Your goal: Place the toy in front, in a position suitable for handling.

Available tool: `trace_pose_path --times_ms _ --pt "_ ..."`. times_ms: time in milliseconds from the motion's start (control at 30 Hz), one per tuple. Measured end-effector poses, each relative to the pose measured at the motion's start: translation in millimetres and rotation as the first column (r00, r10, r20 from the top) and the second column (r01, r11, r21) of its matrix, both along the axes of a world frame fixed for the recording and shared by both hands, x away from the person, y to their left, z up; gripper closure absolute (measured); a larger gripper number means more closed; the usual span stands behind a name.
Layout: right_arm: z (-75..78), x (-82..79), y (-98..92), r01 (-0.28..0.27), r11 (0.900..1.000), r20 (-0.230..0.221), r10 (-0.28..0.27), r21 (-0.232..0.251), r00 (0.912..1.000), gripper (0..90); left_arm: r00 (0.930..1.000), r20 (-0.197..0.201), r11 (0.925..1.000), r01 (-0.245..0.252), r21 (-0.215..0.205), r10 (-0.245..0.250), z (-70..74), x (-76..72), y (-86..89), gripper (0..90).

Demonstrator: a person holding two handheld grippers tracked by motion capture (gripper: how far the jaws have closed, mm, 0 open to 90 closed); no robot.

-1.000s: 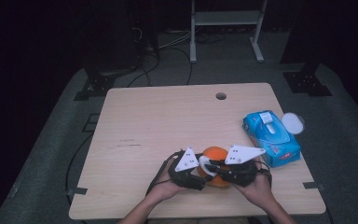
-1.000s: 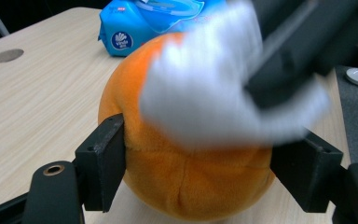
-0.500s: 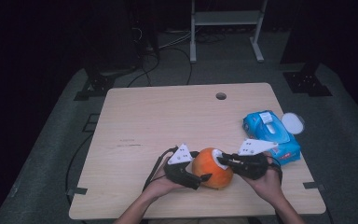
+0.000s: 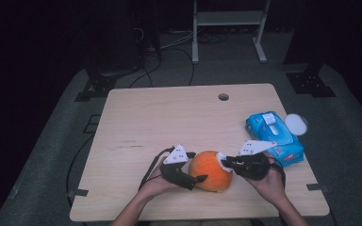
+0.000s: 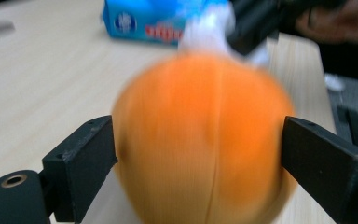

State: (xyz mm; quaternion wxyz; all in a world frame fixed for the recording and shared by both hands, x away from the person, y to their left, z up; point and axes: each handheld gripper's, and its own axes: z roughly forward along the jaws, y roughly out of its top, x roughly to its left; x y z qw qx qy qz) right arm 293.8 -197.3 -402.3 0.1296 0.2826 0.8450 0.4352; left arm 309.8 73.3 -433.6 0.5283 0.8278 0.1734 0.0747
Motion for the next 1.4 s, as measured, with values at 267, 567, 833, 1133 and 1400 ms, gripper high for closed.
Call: trace_pose_path --times_ms 267,567,833,1133,1400 --pt "1.0 -4.8 8.6 -0.037 0.999 -0.004 0.037 0.012 0.9993 81.2 0.9996 0.015 0.9984 0.024 0.051 -0.025 -4.2 -0.9 2.5 21.8" --pt "-5.8 1.8 0.4 -0.001 1.0 -0.031 0.001 0.013 0.9995 81.2 0.9983 -0.052 0.9995 0.028 0.014 -0.027 0.0 5.5 10.8 13.0" --pt "0.6 -9.7 17.8 -0.069 0.997 0.0 0.069 0.024 0.9976 81.2 0.9981 -0.051 0.9993 0.034 0.013 -0.033 -0.7 4.7 5.3 23.9" --pt "-11.8 4.9 -2.4 -0.004 0.999 -0.087 0.008 0.054 0.9962 81.1 0.9977 -0.059 0.9994 0.034 0.008 -0.034 -4.1 4.3 10.3 24.7" --pt "-4.4 1.1 5.0 -0.017 0.997 -0.06 0.021 0.07 0.998 81.1 0.9977 -0.045 0.9986 0.051 0.017 -0.05 -4.8 -0.2 5.2 24.7"
